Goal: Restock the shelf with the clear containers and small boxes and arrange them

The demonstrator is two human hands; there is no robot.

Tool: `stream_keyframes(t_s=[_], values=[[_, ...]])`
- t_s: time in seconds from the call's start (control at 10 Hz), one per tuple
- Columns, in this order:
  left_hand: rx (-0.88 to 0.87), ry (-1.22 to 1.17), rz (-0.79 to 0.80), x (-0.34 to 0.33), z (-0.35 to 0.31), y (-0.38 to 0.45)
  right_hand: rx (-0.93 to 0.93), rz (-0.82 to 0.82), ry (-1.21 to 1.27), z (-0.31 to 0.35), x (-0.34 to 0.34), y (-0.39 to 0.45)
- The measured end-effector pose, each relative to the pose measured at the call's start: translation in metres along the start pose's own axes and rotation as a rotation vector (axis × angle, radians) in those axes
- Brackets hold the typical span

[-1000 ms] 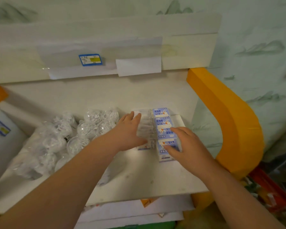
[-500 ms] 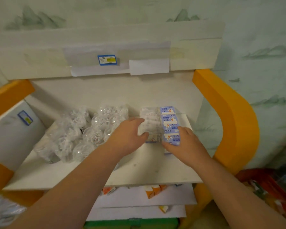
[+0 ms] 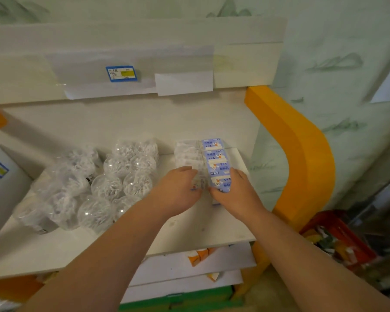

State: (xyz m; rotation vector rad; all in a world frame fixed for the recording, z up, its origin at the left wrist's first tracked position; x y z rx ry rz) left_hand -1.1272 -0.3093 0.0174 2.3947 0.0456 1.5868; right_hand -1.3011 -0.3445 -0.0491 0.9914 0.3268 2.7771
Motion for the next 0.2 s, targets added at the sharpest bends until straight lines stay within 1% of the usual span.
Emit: stream_keyframes(t_s=[0.1, 0.2], values=[[0.018, 0.004, -0.019, 0.0080, 0.0019, 0.0004, 0.004, -0.004, -0.006, 0.0004, -0.0021, -0.0017], [0.021, -0.036, -0.084, 0.0153, 0.0065, 0.0010, 0.027, -0.046, -0.007, 0.0027, 0.0012, -0.0052]])
Point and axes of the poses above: each hand's wrist, its own y-axis towards the middle knuckle, its own x-axis out of the back of the hand, z = x × y, the point moved 3 cm from there along y, towards the middle knuckle, and after that the axes turned 12 degrees about -z, right-handed, at the moved point
